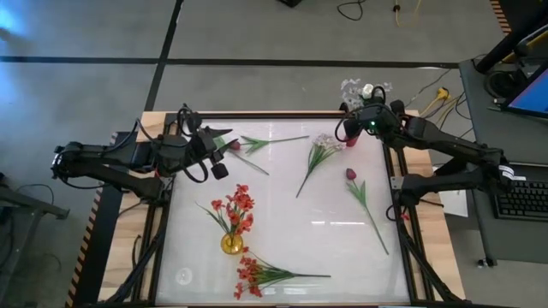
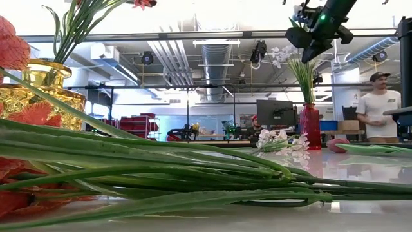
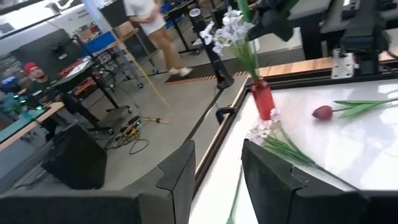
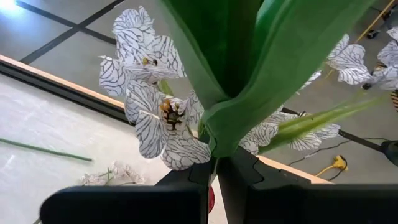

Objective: Sort flowers into vase by color
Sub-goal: Put the bottom white tulip into the red vase

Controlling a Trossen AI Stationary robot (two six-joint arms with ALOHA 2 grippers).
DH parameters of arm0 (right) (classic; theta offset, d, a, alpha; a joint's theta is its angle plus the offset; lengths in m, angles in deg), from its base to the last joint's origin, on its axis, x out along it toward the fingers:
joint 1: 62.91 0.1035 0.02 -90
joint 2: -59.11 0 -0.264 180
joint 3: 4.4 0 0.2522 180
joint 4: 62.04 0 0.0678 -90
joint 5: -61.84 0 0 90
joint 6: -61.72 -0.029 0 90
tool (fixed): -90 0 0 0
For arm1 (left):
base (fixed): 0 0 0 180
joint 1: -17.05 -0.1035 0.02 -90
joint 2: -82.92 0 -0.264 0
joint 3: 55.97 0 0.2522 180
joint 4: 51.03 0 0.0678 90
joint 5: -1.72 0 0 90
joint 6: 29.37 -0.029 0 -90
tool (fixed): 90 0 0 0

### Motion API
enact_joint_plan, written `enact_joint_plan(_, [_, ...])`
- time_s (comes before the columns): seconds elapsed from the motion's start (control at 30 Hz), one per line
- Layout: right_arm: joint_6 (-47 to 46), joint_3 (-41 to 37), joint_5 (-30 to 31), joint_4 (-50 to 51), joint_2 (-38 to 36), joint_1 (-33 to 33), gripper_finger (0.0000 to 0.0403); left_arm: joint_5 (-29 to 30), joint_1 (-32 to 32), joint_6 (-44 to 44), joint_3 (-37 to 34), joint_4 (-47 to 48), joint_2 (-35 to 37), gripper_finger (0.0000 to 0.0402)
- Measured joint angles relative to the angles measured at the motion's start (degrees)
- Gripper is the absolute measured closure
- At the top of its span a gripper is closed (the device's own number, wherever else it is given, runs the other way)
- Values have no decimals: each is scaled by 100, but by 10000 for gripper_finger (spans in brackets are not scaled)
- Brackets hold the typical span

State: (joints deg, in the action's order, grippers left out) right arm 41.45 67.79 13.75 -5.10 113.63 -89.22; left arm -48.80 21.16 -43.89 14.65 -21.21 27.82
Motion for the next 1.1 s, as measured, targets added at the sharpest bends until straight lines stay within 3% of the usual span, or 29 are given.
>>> enact_joint_plan(0.17, [-8,0,-33,4,0,0,381,127,-2,0,0,19,0,285])
enact_joint_plan(0.5, [17,-20,11,44,-12,0,259,180,-2,2,0,47,0,285])
enact_joint_plan(0.67, [-81,-22,0,132,-127,2,231,206,-2,20,0,138,0,285])
enact_joint_plan(0.83, [-230,-22,-26,324,-232,4,248,206,-2,46,0,185,0,285])
enact_joint_plan(1.1, [-268,-24,-198,350,-318,15,332,212,-2,46,0,187,0,285])
